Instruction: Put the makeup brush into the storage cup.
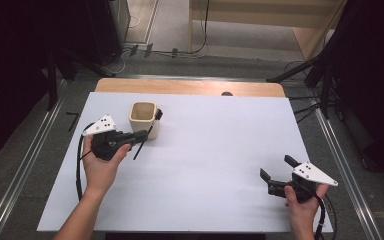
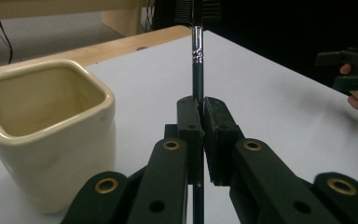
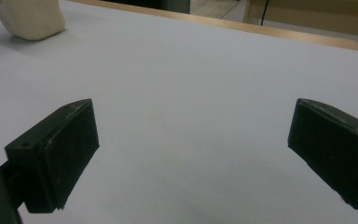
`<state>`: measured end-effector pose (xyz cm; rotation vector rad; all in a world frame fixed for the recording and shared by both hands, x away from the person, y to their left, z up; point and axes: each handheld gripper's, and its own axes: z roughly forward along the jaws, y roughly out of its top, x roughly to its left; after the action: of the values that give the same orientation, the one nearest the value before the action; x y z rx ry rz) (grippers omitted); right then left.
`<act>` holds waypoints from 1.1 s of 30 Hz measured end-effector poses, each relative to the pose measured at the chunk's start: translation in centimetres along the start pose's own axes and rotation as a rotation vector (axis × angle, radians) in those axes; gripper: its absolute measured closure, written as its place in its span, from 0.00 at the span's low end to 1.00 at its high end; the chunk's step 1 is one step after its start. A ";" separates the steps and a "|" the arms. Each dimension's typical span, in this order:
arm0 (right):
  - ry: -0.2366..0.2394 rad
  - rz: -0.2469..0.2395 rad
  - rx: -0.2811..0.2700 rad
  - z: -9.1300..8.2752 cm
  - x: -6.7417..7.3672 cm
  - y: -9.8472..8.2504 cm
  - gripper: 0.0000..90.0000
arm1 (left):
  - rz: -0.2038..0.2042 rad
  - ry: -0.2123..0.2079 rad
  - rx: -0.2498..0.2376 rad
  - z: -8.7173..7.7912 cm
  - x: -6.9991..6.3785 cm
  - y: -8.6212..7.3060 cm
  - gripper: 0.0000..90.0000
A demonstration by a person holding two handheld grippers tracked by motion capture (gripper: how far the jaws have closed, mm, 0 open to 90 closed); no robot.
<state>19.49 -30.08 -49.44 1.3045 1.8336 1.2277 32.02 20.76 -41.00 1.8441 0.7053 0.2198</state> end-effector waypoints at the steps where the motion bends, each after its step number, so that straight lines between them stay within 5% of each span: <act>1: 0.000 0.001 0.000 0.0 0.0 0.0 0.03 | -0.001 0.002 -0.010 -0.1 0.1 0.1 0.97; 33: 0.016 0.004 -0.001 0.1 0.0 0.0 0.00 | -0.056 0.037 -0.235 -0.3 3.0 1.5 0.96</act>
<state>19.53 -30.04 -49.47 1.3020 1.8422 1.2442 34.81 22.33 -40.11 1.5980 0.7241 0.2891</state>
